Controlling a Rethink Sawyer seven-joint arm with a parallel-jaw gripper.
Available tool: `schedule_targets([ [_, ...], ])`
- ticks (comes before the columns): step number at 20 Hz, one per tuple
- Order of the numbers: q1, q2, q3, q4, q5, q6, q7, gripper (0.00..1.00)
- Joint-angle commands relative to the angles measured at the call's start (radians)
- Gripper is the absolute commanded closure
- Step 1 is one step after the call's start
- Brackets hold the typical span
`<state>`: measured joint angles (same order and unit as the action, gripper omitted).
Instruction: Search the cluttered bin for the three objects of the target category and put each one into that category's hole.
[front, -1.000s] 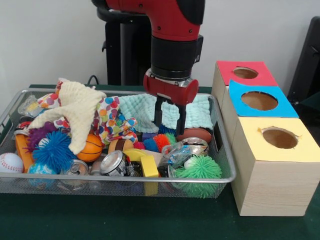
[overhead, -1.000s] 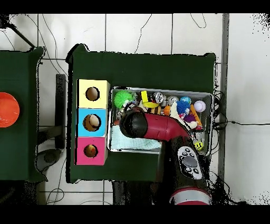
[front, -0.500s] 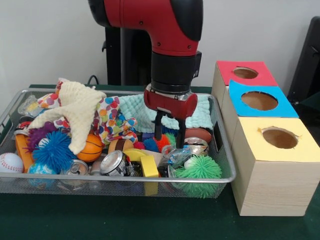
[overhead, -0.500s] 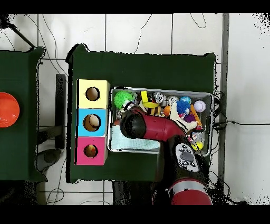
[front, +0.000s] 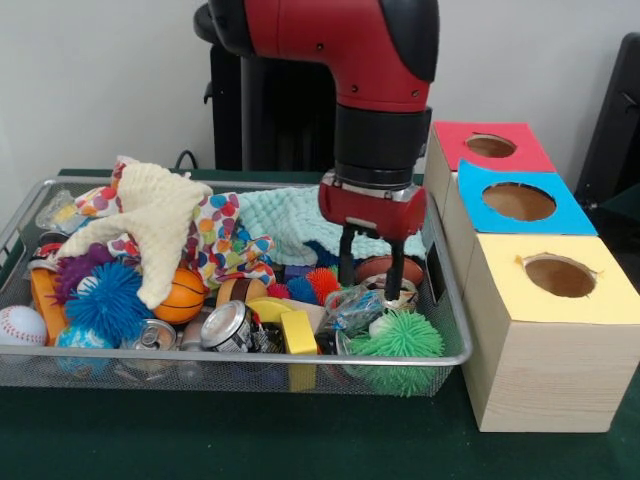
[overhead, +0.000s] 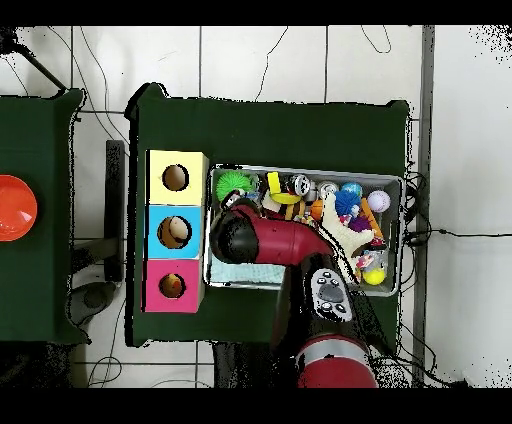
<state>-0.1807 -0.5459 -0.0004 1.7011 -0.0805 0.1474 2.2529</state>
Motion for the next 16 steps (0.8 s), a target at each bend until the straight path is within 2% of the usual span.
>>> schedule_targets([
  [1, 0.048, -0.054, -0.019, -0.042, 0.043, 0.119, 0.107, 0.00],
  [6, 0.051, -0.066, -0.025, -0.053, 0.052, 0.163, 0.100, 0.00],
  [10, 0.094, -0.097, -0.094, -0.062, 0.030, 0.205, 0.096, 0.00],
  [13, 0.093, -0.160, -0.125, -0.059, -0.006, 0.277, 0.042, 0.00],
  [16, 0.066, -0.202, -0.117, -0.077, -0.016, 0.382, -0.017, 0.00],
])
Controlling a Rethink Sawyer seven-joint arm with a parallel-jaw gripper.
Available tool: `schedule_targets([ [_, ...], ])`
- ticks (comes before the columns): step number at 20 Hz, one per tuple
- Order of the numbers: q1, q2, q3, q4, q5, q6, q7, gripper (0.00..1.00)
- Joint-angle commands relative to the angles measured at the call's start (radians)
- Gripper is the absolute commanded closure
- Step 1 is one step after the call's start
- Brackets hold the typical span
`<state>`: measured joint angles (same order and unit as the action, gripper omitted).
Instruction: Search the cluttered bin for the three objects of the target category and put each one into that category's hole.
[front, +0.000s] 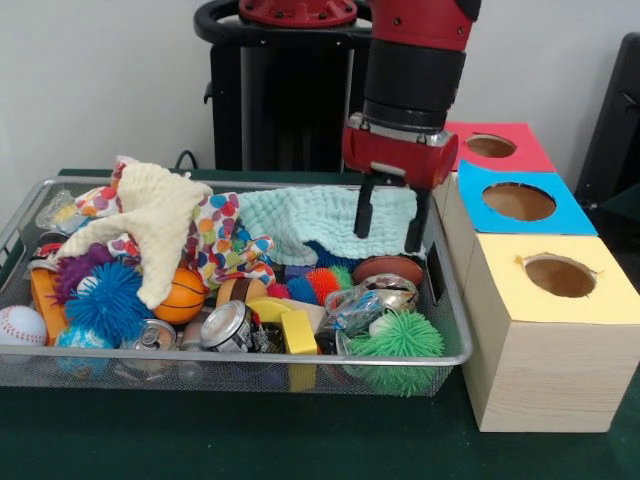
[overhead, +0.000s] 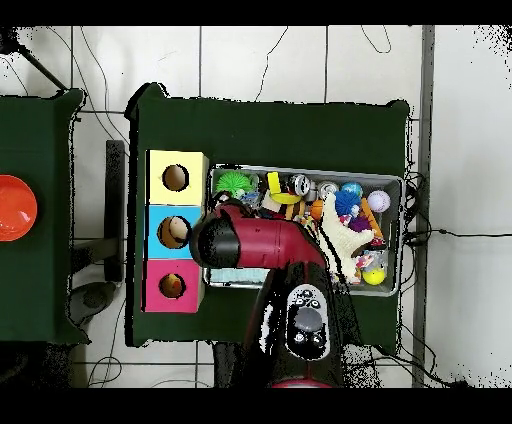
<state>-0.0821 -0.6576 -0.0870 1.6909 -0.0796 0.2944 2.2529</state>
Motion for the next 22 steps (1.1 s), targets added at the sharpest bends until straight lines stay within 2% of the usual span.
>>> schedule_targets([
  [1, -0.042, -0.100, -0.026, -0.072, -0.018, 0.263, -0.032, 0.00],
  [4, -0.079, -0.121, 0.000, -0.085, -0.029, 0.318, -0.077, 0.00],
  [10, -0.148, -0.104, 0.063, -0.080, -0.047, 0.312, -0.112, 0.00],
  [15, -0.175, -0.084, 0.085, -0.079, -0.063, 0.285, -0.113, 0.00],
  [22, -0.234, -0.128, 0.121, -0.047, -0.075, 0.318, -0.180, 0.00],
])
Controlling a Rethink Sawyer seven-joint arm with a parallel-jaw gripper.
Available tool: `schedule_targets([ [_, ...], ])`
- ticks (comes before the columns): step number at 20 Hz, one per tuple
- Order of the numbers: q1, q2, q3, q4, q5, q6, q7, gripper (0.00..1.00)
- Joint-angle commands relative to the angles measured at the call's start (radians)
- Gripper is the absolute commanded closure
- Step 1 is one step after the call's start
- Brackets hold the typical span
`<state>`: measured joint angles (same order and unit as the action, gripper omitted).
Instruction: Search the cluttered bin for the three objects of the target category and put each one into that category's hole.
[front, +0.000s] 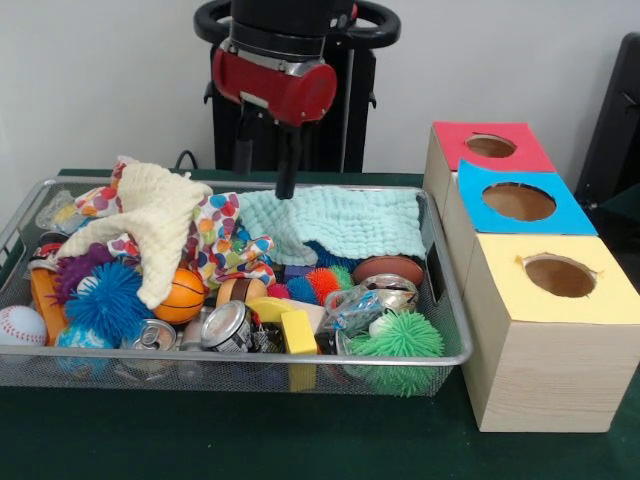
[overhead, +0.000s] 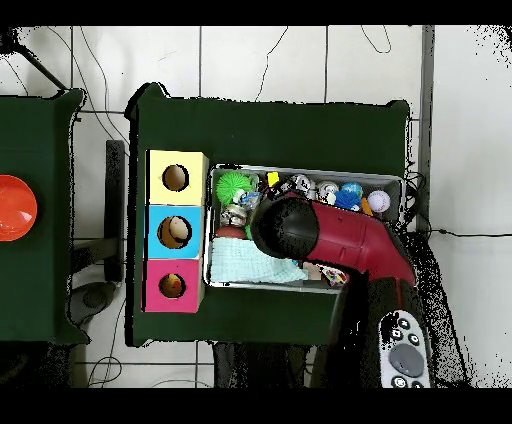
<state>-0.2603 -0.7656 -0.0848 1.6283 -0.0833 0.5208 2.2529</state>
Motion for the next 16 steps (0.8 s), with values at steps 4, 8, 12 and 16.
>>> schedule_targets([
  [4, -0.119, -0.023, 0.168, 0.025, -0.080, 0.107, -0.234, 0.00],
  [8, -0.154, 0.006, 0.207, 0.011, -0.107, 0.091, -0.238, 0.00],
  [12, -0.169, -0.006, 0.241, 0.019, -0.113, 0.110, -0.227, 0.00],
  [16, -0.158, -0.003, 0.245, 0.016, -0.125, 0.137, -0.197, 0.00],
])
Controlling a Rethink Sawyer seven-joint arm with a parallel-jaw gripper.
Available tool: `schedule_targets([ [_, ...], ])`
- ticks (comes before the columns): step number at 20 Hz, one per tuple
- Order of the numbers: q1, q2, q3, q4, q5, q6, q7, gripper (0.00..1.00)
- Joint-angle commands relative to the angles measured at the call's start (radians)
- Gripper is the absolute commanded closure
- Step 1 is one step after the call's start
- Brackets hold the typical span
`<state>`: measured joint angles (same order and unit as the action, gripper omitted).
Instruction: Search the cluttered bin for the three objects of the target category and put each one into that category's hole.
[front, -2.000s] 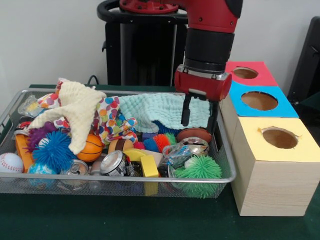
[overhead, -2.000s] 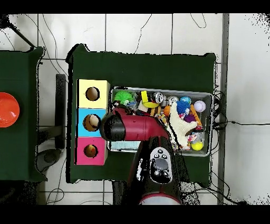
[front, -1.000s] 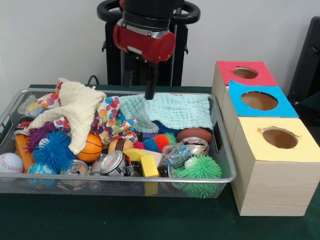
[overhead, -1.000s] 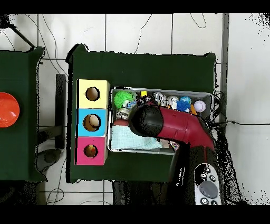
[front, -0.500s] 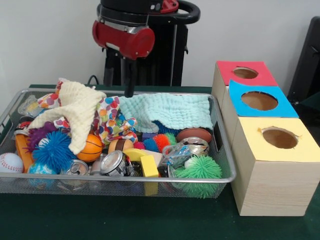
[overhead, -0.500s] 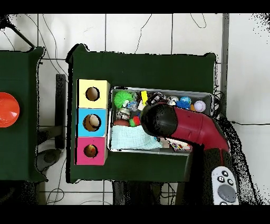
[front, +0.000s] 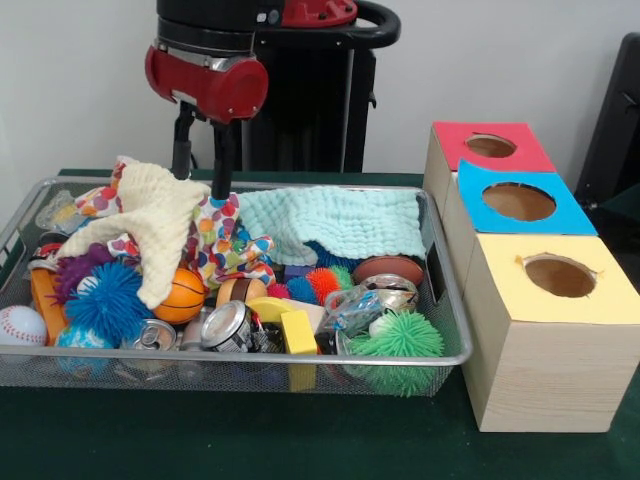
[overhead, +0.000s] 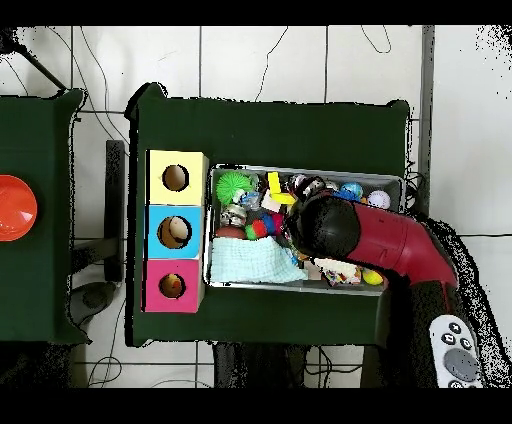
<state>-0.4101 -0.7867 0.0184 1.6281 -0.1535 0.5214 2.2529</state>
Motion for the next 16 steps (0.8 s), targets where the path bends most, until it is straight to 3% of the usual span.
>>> schedule_targets([
  [1, 0.000, 0.028, 0.136, 0.009, -0.060, 0.134, -0.179, 0.00],
  [9, 0.056, 0.025, 0.096, -0.021, -0.088, 0.145, -0.125, 0.00],
  [16, 0.063, 0.017, 0.133, 0.024, -0.067, 0.126, -0.110, 0.00],
])
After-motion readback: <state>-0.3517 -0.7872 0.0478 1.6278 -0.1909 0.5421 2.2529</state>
